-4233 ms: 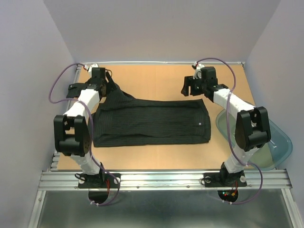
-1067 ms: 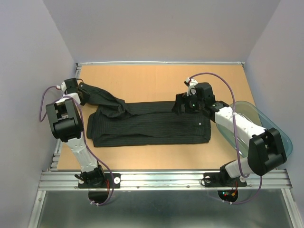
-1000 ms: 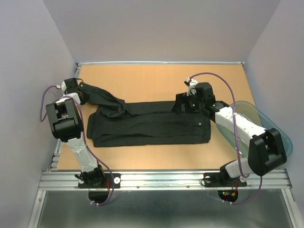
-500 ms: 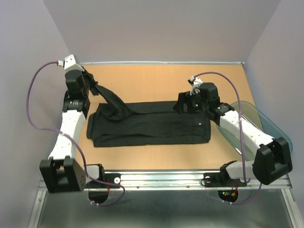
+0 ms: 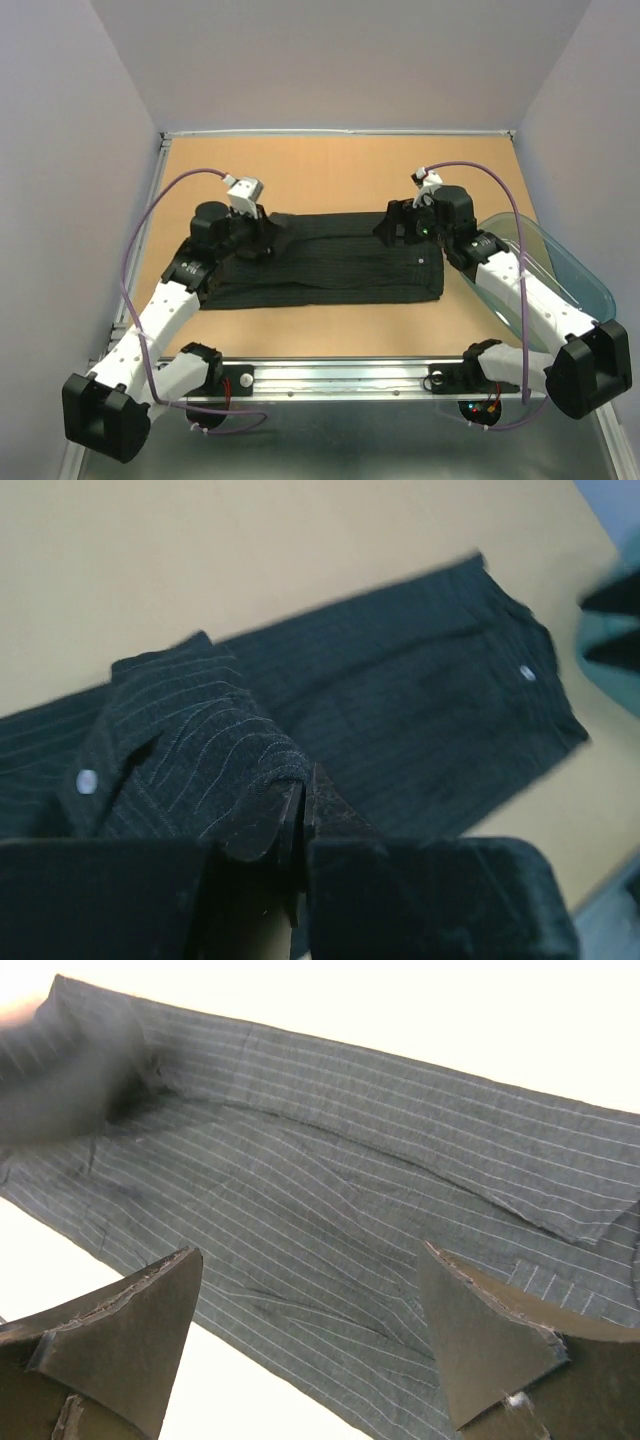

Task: Fold and stack the long sleeve shirts
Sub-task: Fold the shirt

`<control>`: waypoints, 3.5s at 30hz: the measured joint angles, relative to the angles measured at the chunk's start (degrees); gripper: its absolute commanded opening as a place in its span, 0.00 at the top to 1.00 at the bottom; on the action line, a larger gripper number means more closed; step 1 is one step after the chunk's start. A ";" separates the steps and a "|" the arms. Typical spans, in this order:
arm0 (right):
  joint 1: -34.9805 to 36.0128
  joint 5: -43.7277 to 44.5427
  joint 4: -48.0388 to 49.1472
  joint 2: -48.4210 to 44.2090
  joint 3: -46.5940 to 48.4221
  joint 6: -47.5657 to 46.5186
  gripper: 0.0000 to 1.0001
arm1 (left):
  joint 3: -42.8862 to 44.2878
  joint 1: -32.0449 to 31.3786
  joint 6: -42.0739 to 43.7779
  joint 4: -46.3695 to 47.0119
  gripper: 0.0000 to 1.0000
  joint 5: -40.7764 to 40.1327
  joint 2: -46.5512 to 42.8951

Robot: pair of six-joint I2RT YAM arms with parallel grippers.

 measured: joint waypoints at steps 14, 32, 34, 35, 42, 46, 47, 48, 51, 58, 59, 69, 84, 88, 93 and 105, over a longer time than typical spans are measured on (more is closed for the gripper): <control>0.00 2.69 0.11 -2.47 -1.68 1.25 0.00 | -2.62 -32.81 -0.02 -4.44 0.07 3.26 2.38; 3.80 0.48 -0.07 6.05 -1.92 -0.68 0.00 | 3.45 -10.19 -11.19 -6.01 0.01 -17.27 7.67; 6.97 0.22 -0.11 6.99 -1.92 -2.29 0.00 | 4.35 -4.31 -12.17 -6.27 0.01 -18.01 12.74; 8.70 0.00 -0.26 7.52 -1.92 -3.52 0.00 | 4.66 -2.45 -12.68 -6.32 0.01 -18.23 14.91; 20.96 -1.88 -5.35 14.38 0.76 -10.49 0.01 | 5.46 4.92 -14.43 -6.82 0.02 -18.47 27.43; 27.28 -2.36 -9.18 18.93 6.03 -15.37 0.07 | 8.61 6.29 -14.36 -7.45 0.01 -18.23 34.10; 28.85 -2.32 -10.32 20.39 8.11 -16.76 0.08 | 9.35 6.64 -14.32 -7.65 0.01 -18.25 35.52; 30.47 -2.25 -11.26 22.03 10.45 -18.45 0.11 | 10.01 6.99 -14.21 -8.04 0.01 -18.29 36.70; 34.60 -1.70 -13.94 27.02 17.33 -22.84 0.16 | 10.91 7.56 -13.92 -8.87 0.01 -18.64 38.91; 40.76 0.26 -21.55 40.04 29.83 -32.26 0.53 | 10.84 8.11 -12.63 -9.94 0.01 -20.46 39.19; 41.31 0.50 -22.29 41.03 30.29 -33.31 0.59 | 10.84 8.11 -12.57 -9.97 0.01 -20.55 39.19; 44.00 3.91 -28.11 46.07 34.29 -39.58 0.36 | 10.84 8.11 -11.87 -9.97 0.01 -21.05 39.19; 44.26 3.80 -28.57 50.58 38.05 -44.04 0.36 | 10.84 8.11 -11.58 -9.97 0.01 -20.94 39.19; 44.41 3.28 -28.57 50.64 38.16 -44.24 0.38 | 10.84 8.11 -11.58 -9.97 0.01 -20.96 39.19; 44.92 2.12 -29.20 50.69 38.16 -44.48 0.43 | 10.84 8.11 -11.56 -9.97 0.01 -20.96 39.32; 45.92 -0.68 -31.54 50.71 38.16 -44.37 0.86 | 10.84 8.11 -11.56 -10.03 0.01 -21.11 39.98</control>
